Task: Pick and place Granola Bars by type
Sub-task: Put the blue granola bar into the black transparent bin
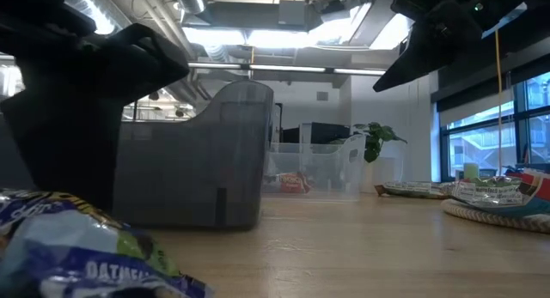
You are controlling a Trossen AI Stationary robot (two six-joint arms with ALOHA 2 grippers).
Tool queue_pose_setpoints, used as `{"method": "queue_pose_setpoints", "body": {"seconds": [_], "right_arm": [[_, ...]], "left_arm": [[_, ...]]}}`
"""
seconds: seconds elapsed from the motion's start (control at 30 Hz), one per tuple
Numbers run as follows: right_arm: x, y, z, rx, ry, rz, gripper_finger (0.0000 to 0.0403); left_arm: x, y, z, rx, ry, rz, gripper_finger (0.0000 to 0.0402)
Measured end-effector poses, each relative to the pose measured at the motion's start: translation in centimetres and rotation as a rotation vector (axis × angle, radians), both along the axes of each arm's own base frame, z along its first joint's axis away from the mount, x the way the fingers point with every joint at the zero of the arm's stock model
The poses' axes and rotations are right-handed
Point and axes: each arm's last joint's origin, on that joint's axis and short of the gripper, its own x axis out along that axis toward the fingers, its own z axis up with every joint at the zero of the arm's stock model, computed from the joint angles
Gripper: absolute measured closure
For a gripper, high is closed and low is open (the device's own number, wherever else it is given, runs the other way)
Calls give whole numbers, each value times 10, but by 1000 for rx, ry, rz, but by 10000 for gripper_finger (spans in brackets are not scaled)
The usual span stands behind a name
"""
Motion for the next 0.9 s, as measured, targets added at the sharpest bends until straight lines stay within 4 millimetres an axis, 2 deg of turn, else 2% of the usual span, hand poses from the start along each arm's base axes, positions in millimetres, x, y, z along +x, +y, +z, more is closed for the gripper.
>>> {"method": "queue_pose_setpoints", "body": {"seconds": [0.33, 0.5, 0.77, 0.9], "right_arm": [[0, 0, 0, -1, 1, 1, 231], [0, 0, 0, -1, 1, 0, 231], [0, 0, 0, -4, 4, 2, 231], [0, 0, 0, -4, 5, 2, 231]], "left_arm": [[-1, 0, 0, 3, 8, -3, 301], [-2, 2, 4, 8, 11, 0, 330], [3, -2, 34, -12, -12, -1, 342], [4, -3, 56, 17, 6, 3, 342]]}}
